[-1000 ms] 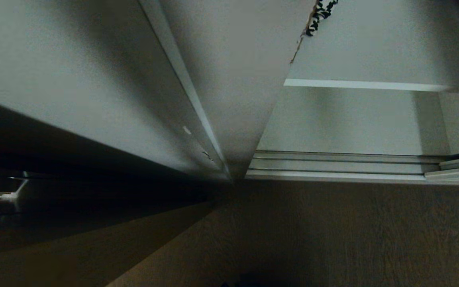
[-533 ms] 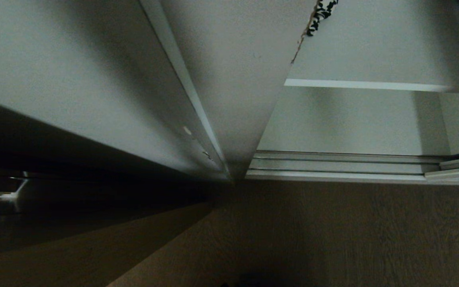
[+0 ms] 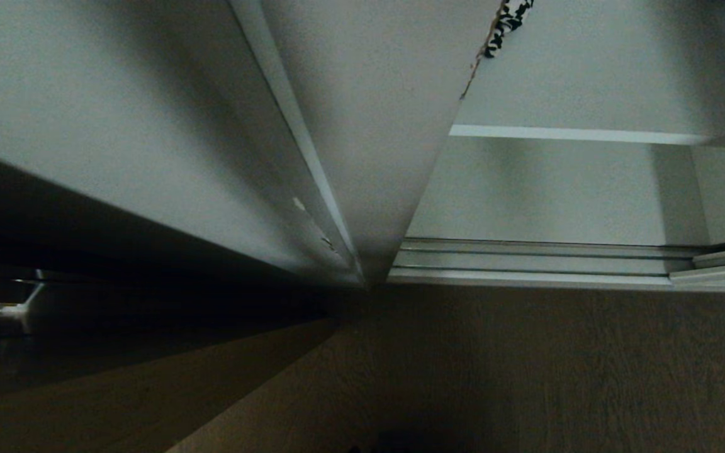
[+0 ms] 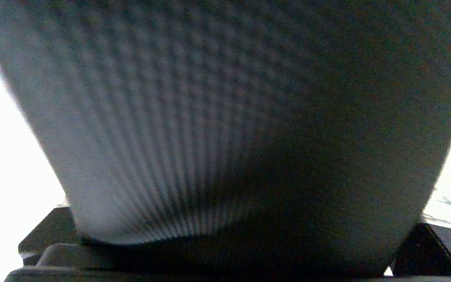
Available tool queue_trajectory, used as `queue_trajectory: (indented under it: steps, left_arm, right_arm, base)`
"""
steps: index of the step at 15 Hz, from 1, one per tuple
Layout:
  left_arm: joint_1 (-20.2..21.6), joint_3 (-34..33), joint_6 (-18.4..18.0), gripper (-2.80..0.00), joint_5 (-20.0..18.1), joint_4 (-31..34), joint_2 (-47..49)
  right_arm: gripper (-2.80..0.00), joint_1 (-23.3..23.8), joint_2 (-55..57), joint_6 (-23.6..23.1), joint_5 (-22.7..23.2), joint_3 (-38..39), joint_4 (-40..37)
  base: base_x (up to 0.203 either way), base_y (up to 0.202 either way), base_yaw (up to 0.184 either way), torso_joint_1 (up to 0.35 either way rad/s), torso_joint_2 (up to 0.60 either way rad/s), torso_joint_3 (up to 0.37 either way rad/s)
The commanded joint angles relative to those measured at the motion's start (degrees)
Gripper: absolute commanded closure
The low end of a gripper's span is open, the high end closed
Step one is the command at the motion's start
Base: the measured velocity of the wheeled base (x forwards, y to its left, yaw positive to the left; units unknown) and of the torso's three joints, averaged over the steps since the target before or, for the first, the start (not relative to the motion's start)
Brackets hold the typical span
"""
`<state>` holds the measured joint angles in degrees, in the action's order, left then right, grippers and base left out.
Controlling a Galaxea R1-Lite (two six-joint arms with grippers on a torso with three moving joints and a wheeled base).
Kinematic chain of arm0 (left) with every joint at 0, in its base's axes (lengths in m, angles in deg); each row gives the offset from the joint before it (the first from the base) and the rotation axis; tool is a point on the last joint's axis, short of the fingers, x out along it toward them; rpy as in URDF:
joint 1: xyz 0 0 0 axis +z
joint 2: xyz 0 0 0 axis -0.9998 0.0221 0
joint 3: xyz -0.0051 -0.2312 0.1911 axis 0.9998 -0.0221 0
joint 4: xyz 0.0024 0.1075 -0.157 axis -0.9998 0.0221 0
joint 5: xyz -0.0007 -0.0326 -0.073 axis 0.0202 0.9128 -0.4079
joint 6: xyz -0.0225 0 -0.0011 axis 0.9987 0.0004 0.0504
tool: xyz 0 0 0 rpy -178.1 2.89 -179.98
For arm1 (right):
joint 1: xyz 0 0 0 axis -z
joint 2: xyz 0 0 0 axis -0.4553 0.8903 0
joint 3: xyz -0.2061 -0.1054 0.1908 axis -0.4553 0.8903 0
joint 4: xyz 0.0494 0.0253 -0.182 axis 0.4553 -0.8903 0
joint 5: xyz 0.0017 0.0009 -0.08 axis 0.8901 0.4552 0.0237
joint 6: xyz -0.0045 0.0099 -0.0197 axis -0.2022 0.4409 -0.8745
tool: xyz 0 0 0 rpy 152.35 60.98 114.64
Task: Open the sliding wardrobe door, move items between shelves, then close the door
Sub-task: Place the bag on the lower shelf
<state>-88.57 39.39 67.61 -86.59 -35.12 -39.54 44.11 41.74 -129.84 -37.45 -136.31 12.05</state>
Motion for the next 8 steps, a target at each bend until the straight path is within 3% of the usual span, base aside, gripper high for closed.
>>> queue_trajectory:
  steps: [1, 3, 4, 8]
  left_arm:
    - [0.0, 0.0, 0.0, 0.00, 0.0, 0.0, 0.1]
    - [0.0, 0.0, 0.0, 0.00, 0.0, 0.1, 0.1]
    - [0.0, 0.0, 0.0, 0.00, 0.0, 0.0, 0.1]
    - [0.0, 0.0, 0.0, 0.00, 0.0, 0.0, 0.1]
  right_arm:
    - [-2.80, 0.5, 2.1, -0.7, 0.0, -1.3, -0.1]
    - [-2.80, 0.5, 2.2, -0.7, 0.0, -1.7, -0.1]
    - [0.00, 0.8, 1.9, -0.9, 0.1, -1.6, -0.2]
    - [0.00, 1.8, 1.6, -1.0, 0.0, -1.1, -0.2]
  base:
    - [0.000, 0.000, 0.000, 0.000, 0.00, 0.000]
    - [0.000, 0.000, 0.000, 0.000, 0.00, 0.000]
    - [0.000, 0.000, 0.000, 0.000, 0.00, 0.000]
    - [0.000, 0.000, 0.000, 0.000, 0.00, 0.000]
